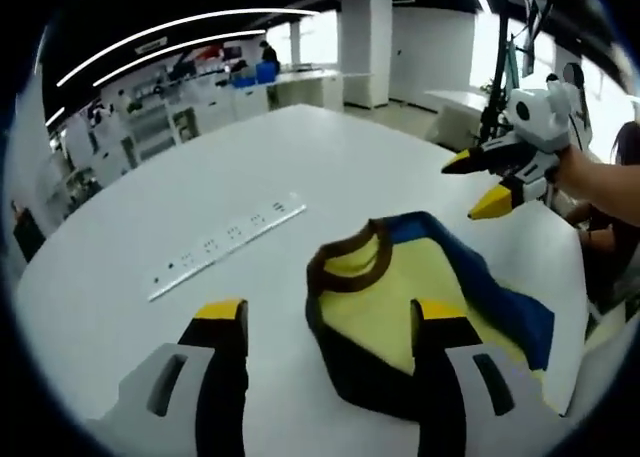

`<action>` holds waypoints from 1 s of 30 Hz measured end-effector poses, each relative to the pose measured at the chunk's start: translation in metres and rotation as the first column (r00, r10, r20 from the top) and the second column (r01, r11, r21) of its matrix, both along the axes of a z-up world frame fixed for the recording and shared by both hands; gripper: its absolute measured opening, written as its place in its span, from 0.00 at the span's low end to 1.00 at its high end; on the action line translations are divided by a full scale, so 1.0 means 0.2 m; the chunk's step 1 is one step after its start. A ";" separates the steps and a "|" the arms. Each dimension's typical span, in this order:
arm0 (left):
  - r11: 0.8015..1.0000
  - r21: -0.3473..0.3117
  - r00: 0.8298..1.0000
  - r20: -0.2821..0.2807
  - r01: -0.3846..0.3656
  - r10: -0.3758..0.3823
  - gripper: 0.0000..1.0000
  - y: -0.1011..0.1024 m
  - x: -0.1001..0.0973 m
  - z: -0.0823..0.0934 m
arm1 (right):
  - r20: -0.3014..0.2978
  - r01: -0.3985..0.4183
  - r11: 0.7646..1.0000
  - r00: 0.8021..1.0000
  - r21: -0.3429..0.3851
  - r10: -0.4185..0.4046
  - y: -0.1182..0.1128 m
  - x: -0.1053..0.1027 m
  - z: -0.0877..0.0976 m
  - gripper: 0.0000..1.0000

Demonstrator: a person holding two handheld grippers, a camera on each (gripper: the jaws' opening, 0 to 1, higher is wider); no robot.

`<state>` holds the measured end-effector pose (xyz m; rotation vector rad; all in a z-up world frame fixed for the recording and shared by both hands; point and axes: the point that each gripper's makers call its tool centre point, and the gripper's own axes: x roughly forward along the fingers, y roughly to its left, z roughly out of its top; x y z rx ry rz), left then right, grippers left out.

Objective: Fold the garment on the visible template until the final outline fits inside the template.

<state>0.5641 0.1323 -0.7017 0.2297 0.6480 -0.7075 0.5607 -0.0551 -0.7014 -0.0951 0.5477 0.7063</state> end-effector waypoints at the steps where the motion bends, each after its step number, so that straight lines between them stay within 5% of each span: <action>1: 1.000 -0.011 1.000 -0.005 -0.006 0.006 0.62 0.00 -0.01 0.00 | 0.002 0.000 1.000 1.000 0.008 0.000 0.00 -0.01 0.01 0.63; 30: 0.996 -0.083 0.998 -0.053 -0.032 0.027 0.53 0.03 -0.36 -0.06 | -0.019 -0.003 0.999 1.000 0.053 0.004 -0.01 -0.36 -0.01 0.55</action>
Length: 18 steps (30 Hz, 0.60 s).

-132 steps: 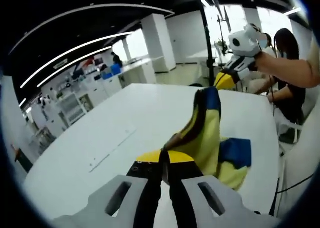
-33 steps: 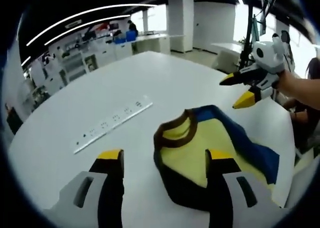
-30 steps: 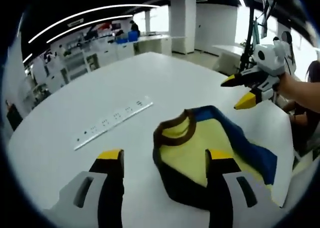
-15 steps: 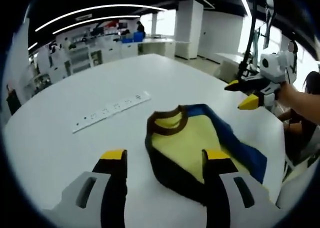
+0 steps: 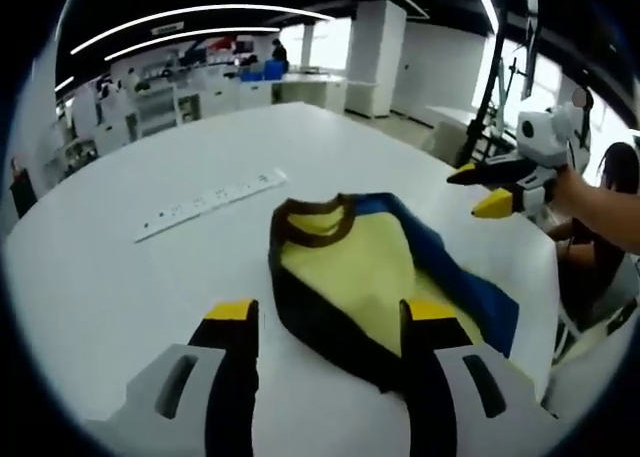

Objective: Fold the garment on the visible template until the final outline fits inside the template.

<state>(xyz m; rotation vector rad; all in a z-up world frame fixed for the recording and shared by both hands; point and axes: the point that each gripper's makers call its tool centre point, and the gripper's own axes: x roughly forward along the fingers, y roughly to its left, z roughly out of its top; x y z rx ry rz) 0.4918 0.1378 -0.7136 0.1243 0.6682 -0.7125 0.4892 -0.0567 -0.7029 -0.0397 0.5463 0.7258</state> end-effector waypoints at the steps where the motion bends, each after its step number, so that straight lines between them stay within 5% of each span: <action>1: 1.000 -0.002 1.000 -0.005 0.000 0.000 0.53 0.00 -0.01 -0.01 | -0.002 0.000 1.000 1.000 0.002 0.000 0.00 -0.01 -0.01 0.55; 18: 0.999 -0.038 0.998 -0.067 0.018 -0.020 0.48 -0.02 -0.17 -0.12 | -0.054 -0.057 0.998 0.997 0.013 0.057 0.12 -0.22 -0.13 0.51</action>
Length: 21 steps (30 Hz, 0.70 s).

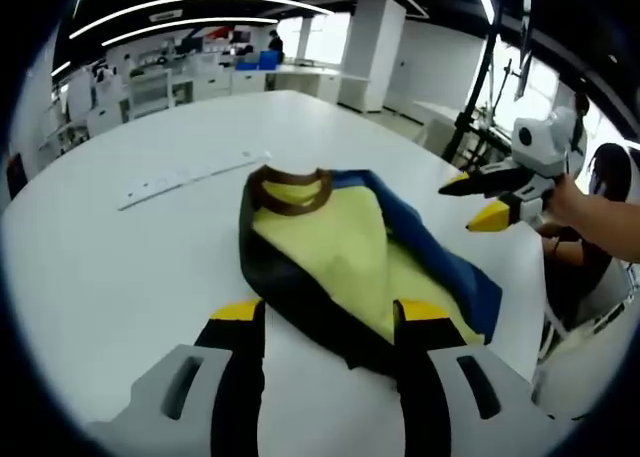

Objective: Fold the garment on the visible template until the final outline fits inside the template.

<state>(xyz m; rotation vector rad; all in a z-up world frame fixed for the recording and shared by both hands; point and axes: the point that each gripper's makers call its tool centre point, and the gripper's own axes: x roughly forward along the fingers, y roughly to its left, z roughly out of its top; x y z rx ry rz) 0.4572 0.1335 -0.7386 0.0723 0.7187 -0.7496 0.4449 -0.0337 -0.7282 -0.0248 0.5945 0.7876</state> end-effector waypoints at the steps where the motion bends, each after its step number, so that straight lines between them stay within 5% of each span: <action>1: 1.000 -0.001 1.000 -0.006 0.002 -0.002 0.47 0.00 -0.01 -0.01 | -0.009 -0.009 1.000 1.000 0.005 0.009 0.01 -0.02 -0.01 0.51; 21: 0.999 -0.013 0.996 -0.079 0.031 -0.032 0.41 -0.07 -0.20 -0.16 | -0.048 -0.136 0.990 0.989 0.019 0.137 0.23 -0.26 -0.11 0.38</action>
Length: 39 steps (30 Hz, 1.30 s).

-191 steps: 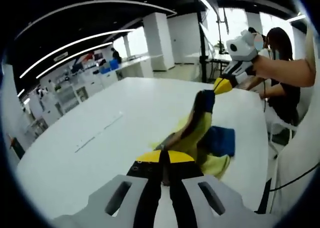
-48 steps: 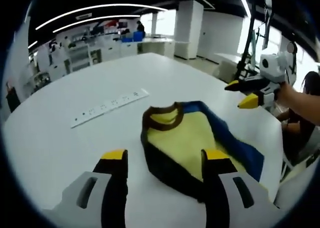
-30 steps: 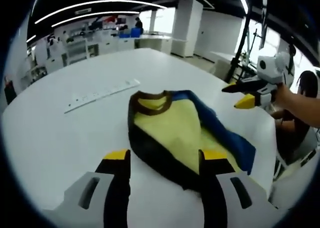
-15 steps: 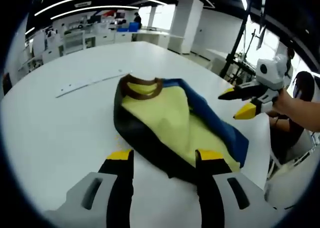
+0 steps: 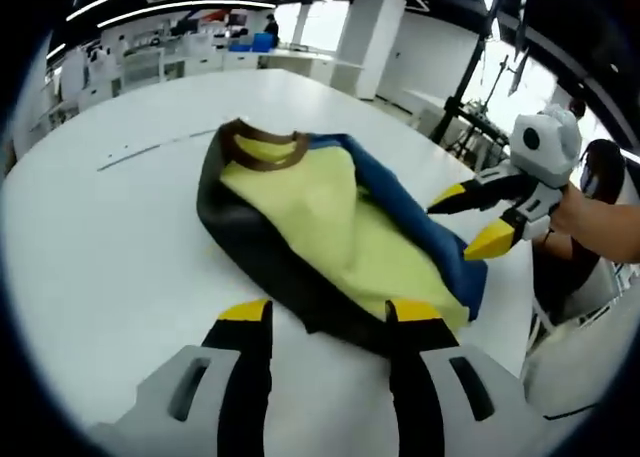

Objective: Fold the garment on the visible template until the final outline fits inside the template.

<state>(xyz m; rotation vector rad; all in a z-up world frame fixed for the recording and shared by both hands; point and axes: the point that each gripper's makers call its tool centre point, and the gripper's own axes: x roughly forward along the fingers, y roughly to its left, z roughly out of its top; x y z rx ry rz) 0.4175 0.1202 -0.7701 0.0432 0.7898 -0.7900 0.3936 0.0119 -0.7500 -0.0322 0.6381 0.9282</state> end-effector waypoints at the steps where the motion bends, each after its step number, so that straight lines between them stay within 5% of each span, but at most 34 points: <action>1: 1.000 -0.004 1.000 -0.003 0.001 -0.001 0.41 0.00 -0.01 0.00 | -0.001 -0.002 1.000 1.000 0.000 0.002 0.00 0.00 0.00 0.37; 19: 0.998 -0.062 0.997 -0.077 0.022 -0.027 0.19 -0.06 -0.10 -0.08 | -0.008 -0.058 0.998 0.998 -0.014 0.058 0.08 -0.05 -0.05 0.28; 33: 0.998 -0.050 0.997 -0.075 0.024 -0.028 0.00 -0.06 -0.12 -0.10 | 0.026 -0.090 0.993 0.995 -0.077 0.092 0.07 -0.05 -0.09 0.15; 36: 0.999 -0.048 0.997 -0.077 0.015 -0.019 0.00 -0.05 -0.11 -0.11 | 0.021 -0.088 0.993 0.996 -0.074 0.090 0.06 -0.04 -0.10 0.14; 39: 0.999 -0.023 0.998 -0.058 -0.032 0.031 0.16 -0.02 -0.08 -0.12 | 0.021 -0.089 0.993 0.996 -0.072 0.090 0.06 -0.04 -0.10 0.14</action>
